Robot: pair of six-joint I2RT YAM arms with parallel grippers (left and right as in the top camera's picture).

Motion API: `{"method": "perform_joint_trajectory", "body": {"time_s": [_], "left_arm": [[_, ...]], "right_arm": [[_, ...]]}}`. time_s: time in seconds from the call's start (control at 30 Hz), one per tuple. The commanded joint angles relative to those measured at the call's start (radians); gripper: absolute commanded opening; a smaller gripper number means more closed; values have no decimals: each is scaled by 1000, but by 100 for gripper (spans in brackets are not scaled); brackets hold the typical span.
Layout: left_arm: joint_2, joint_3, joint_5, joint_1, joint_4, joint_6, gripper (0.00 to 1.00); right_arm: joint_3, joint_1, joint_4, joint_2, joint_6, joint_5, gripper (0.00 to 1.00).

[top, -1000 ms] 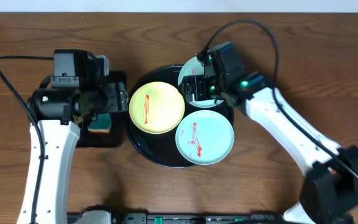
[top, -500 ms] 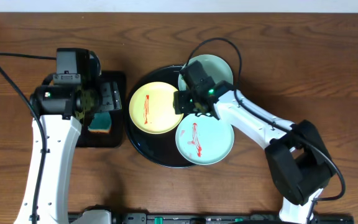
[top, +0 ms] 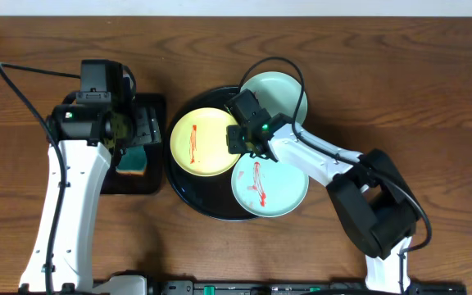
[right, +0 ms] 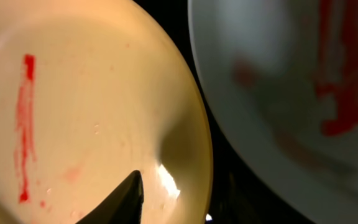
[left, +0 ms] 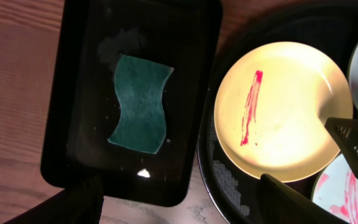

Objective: Clean dirty plates on tray and stack at the side
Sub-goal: 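Move right gripper to the yellow plate rim and grip it, then grasp the green sponge from the black tray with the left gripper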

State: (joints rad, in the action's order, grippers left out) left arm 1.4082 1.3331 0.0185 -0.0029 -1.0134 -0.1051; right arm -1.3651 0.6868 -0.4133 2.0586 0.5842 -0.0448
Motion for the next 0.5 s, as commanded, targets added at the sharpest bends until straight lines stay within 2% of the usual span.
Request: {"method": "perform_joint_trajectory", "body": {"time_s": [0.0,0.1,0.2,0.27,0.47], "left_arm": [[16,19,-21,2,1,-9,79],[17,19,-32,2,2,-8,79],[17,19,-55,2,2,-6,79],[17,14,-90,2,2,-5,79],[60,11,-136,51,-14,-4,79]], "right_arm": [[-13,9,17,32,6,26,35],[-13,9,35,50,6,26,29],[-13,9,43,66,7,26,16],[-13,9,43,69,13,27,2],[-13,9,40,70,14,26,1]]}}
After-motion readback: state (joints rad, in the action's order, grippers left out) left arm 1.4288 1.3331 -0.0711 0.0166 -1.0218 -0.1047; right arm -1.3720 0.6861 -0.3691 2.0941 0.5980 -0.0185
